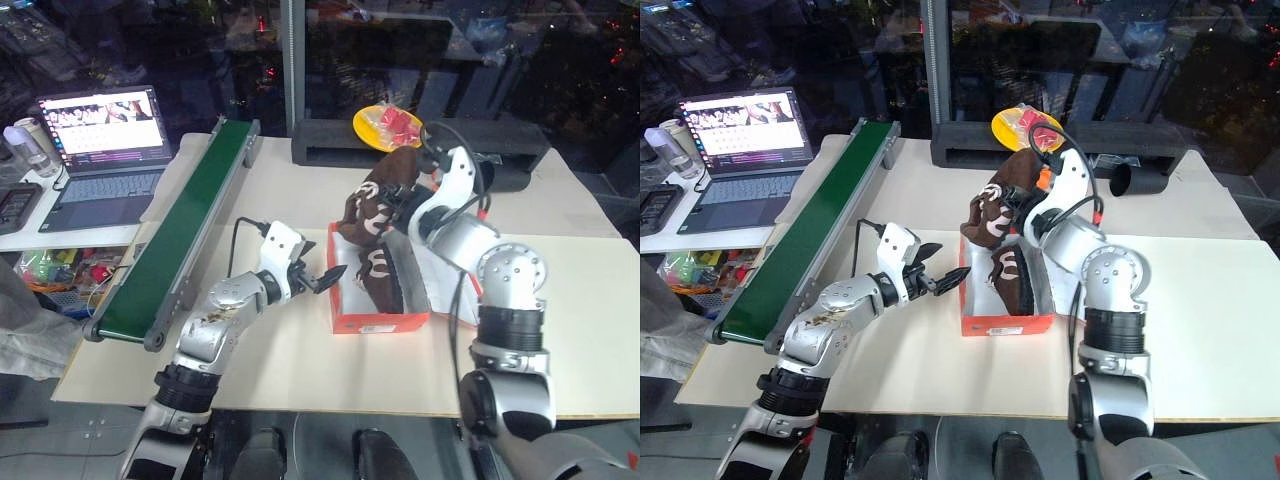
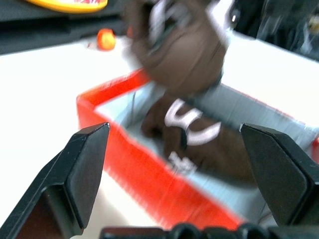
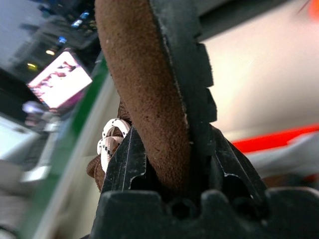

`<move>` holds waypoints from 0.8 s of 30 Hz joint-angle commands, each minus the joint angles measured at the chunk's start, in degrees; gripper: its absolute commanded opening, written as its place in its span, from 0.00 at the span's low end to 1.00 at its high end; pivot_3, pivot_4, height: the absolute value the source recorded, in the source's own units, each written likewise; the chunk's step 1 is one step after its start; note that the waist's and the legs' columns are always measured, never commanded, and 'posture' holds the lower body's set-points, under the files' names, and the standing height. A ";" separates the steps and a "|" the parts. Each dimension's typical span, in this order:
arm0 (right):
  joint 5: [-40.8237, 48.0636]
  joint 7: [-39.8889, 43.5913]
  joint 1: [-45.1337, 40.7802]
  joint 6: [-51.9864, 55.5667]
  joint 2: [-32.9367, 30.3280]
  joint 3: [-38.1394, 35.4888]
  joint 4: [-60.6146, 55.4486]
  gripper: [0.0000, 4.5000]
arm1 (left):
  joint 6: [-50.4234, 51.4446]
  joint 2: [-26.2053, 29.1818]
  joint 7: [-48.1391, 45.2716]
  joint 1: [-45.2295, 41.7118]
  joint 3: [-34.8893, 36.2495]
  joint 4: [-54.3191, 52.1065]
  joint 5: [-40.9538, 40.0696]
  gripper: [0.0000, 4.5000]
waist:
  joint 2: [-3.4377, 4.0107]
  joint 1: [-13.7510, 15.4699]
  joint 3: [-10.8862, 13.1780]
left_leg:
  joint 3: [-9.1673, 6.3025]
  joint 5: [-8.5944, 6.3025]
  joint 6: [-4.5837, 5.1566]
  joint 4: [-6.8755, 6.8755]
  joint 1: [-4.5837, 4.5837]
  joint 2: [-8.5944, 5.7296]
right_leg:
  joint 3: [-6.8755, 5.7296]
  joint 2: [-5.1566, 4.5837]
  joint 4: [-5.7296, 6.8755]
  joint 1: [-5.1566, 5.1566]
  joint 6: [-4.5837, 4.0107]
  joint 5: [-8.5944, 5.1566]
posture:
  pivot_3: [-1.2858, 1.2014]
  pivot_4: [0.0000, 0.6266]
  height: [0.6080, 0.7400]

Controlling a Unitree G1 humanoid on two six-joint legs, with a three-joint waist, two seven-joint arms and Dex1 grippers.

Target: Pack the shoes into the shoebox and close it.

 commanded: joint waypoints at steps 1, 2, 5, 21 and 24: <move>3.87 2.64 -2.92 10.89 -1.83 0.76 -0.38 0.27 | -2.50 0.72 -2.08 -0.06 -0.53 -1.62 1.00 1.00 | 0.00 -0.02 0.00 | 0.00 0.00 0.00 -0.02 0.02 0.00 | 0.01 0.00 0.00 0.01 0.00 0.00 | 0.52 0.24 0.96; 4.00 2.82 -3.17 13.27 -2.35 0.79 -0.37 0.27 | -2.69 0.84 -2.38 0.01 -0.64 -1.45 1.17 1.00 | 0.00 0.02 0.00 | 0.00 0.00 0.00 -0.02 0.03 0.02 | 0.00 0.02 0.01 0.02 0.00 0.00 | 0.52 0.24 0.96; 5.31 2.79 -3.69 18.83 -2.14 -1.02 0.43 0.27 | -3.02 0.81 -2.88 0.21 -0.65 -1.15 1.44 1.00 | 0.01 0.23 0.01 | -0.01 0.00 0.00 -0.02 0.01 -0.01 | 0.00 -0.01 0.00 0.03 -0.01 0.00 | 0.52 0.24 0.96; -8.76 13.42 1.57 28.42 0.39 10.32 5.99 0.27 | -8.13 5.52 -11.79 2.92 -1.64 -4.74 2.42 1.00 | 0.02 0.02 0.01 | 0.02 -0.01 0.02 -0.01 0.01 -0.03 | 0.01 -0.02 0.01 0.01 0.00 0.00 | 0.52 0.24 0.96; -11.47 15.54 0.85 27.74 0.87 10.91 8.70 0.27 | -12.33 9.89 -14.29 2.89 0.23 -3.58 3.70 1.00 | 0.03 -0.07 0.00 | 0.04 -0.01 0.02 -0.01 0.02 -0.01 | 0.01 -0.01 0.01 0.01 0.00 0.00 | 0.52 0.24 0.96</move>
